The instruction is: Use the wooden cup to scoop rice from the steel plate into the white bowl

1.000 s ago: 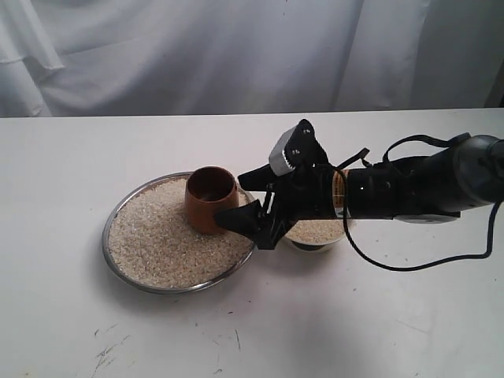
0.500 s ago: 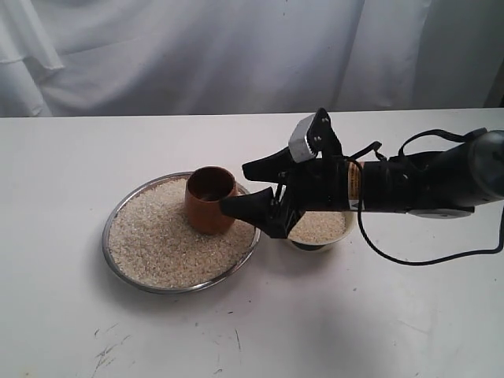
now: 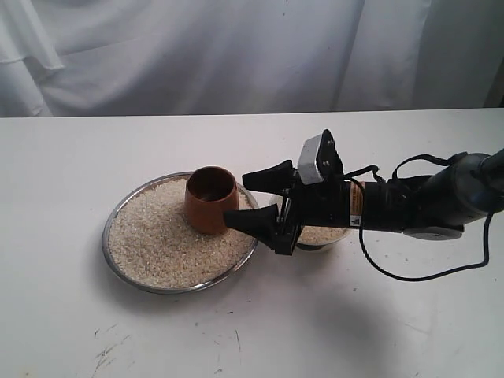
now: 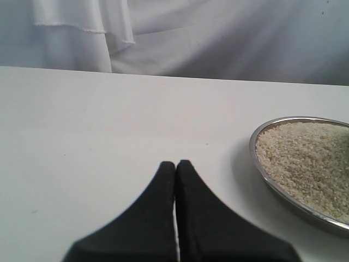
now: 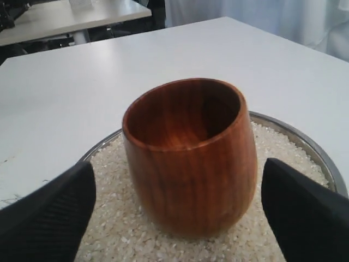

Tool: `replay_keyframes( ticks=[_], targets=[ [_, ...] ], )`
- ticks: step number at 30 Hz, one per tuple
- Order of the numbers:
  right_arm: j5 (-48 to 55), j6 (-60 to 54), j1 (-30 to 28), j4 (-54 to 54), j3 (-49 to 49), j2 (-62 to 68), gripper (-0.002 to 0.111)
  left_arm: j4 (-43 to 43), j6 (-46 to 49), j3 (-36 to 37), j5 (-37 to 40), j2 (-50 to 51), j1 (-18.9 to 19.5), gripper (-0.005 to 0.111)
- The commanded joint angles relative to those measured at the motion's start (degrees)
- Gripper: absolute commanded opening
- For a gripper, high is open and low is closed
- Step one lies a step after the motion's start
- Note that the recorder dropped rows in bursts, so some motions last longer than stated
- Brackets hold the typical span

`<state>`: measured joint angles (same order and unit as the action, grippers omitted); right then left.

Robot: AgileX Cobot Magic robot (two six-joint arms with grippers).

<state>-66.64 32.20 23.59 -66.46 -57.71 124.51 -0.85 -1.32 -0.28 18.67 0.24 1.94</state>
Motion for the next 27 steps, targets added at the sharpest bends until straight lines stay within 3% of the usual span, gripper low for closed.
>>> replay_keyframes(
  ticks=[1, 16, 27],
  targets=[
    [-3.3, -2.9, -0.8, 2.6, 0.1, 1.1, 0.076, -0.1, 0.0, 0.3, -0.4, -0.2, 0.1, 0.000],
    [0.7, -5.8, 1.3, 2.8, -1.5, 1.1, 0.076, -0.1, 0.0, 0.3, -0.4, -0.2, 0.1, 0.000],
    [-2.7, -5.8, 1.8, 2.3, -3.6, 6.3, 0.076, -0.1, 0.0, 0.3, -0.4, -0.2, 0.1, 0.000]
  ],
)
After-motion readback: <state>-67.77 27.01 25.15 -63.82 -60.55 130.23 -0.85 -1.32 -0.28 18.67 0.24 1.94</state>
